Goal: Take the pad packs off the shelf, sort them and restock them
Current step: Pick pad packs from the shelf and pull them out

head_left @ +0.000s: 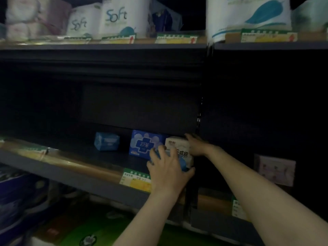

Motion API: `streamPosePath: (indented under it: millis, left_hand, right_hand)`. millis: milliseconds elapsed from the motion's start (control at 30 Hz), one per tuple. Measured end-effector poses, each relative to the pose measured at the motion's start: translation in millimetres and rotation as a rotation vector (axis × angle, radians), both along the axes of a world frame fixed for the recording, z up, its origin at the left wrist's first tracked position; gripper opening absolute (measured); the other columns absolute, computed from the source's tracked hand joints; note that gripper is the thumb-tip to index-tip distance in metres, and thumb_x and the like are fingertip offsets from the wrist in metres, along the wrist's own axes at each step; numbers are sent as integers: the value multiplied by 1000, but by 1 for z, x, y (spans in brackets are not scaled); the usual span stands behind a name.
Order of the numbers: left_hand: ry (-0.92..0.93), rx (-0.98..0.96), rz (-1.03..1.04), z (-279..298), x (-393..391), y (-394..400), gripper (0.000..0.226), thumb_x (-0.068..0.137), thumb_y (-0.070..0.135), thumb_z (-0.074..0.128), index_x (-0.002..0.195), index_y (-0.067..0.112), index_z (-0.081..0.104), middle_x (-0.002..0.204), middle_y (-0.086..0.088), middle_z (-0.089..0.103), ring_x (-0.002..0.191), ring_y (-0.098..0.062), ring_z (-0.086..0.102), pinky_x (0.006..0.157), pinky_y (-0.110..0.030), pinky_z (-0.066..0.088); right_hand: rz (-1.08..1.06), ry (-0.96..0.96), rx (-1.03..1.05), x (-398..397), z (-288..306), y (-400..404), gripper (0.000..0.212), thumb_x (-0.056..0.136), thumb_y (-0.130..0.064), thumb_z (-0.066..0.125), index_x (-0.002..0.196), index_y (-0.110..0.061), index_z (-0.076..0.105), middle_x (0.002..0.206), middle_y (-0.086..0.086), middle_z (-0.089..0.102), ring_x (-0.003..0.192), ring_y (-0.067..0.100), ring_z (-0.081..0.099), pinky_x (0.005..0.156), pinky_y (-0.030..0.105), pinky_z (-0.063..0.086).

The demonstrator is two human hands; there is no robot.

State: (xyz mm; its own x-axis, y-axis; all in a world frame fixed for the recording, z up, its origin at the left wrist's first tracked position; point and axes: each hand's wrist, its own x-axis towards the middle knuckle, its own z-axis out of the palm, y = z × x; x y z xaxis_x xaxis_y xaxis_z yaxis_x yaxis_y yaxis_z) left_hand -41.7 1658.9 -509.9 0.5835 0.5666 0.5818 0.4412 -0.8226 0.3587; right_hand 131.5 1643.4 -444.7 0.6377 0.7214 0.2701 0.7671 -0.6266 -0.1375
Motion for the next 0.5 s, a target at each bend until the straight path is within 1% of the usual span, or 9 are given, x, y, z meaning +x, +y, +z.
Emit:
streamPosePath:
  millis: [67, 100, 133, 200, 267, 300, 367, 433, 500]
  left_hand:
    - [-11, 7, 8, 1, -1, 0, 74, 80, 63, 54, 134, 18, 29, 143, -11, 19, 136, -36, 13, 103, -47, 33]
    - [-11, 13, 17, 2, -2, 1, 74, 81, 61, 55, 134, 16, 28, 143, -12, 19, 136, -37, 14, 102, -46, 33]
    - [-12, 19, 31, 3, -2, 2, 74, 82, 58, 55, 135, 15, 27, 143, -12, 18, 135, -37, 14, 101, -45, 34]
    - [-24, 22, 48, 2, -2, 2, 73, 84, 56, 55, 135, 13, 25, 142, -12, 19, 133, -36, 17, 99, -43, 36]
    - [-38, 22, 44, 1, -3, 0, 71, 84, 54, 55, 134, 13, 26, 140, -12, 19, 130, -35, 19, 97, -42, 37]
    - [-48, 25, 40, 0, -4, -1, 70, 83, 53, 55, 133, 13, 27, 140, -12, 20, 129, -35, 20, 97, -42, 37]
    - [-73, 28, 29, 1, -6, -2, 65, 83, 52, 56, 129, 13, 31, 138, -12, 22, 127, -34, 22, 95, -41, 38]
    - [-96, 34, 25, 2, -6, 0, 61, 82, 51, 56, 126, 14, 34, 136, -12, 24, 125, -34, 23, 94, -40, 38]
    - [-138, 37, 17, 1, -7, -1, 58, 81, 51, 57, 122, 14, 37, 134, -11, 26, 123, -32, 25, 93, -39, 39]
  right_hand:
    - [-21, -59, 15, -3, 1, 4, 71, 84, -30, 64, 140, -15, 25, 144, 11, 35, 131, 29, 35, 109, 42, 29]
    - [-19, -146, 45, -7, 3, 3, 69, 81, -38, 67, 135, -15, 30, 138, 11, 41, 127, 28, 38, 107, 42, 29]
    - [-23, -256, 61, -11, 6, 1, 72, 78, -46, 68, 132, -16, 32, 136, 10, 41, 127, 28, 37, 106, 43, 27]
    - [-45, -375, 25, -11, 6, 0, 85, 72, -53, 70, 138, -20, 26, 141, 12, 29, 132, 31, 24, 109, 48, 19]
    - [-62, -248, -78, -5, 0, 4, 97, 70, -52, 73, 145, -28, 17, 150, 11, 12, 138, 37, 13, 112, 52, 15]
    - [-43, -131, -96, -1, -3, 6, 95, 70, -49, 75, 144, -29, 19, 149, 10, 14, 136, 38, 19, 112, 51, 22]
    - [15, 30, -27, -3, -3, 8, 74, 71, -40, 76, 130, -26, 34, 132, 6, 30, 121, 33, 41, 99, 44, 43]
    - [32, 24, 23, -7, 3, 4, 55, 72, -40, 75, 113, -21, 43, 116, 2, 38, 106, 26, 49, 88, 38, 48]
    - [14, -65, 52, -9, 6, -4, 51, 73, -42, 73, 109, -20, 45, 115, 5, 51, 102, 24, 53, 86, 36, 44]
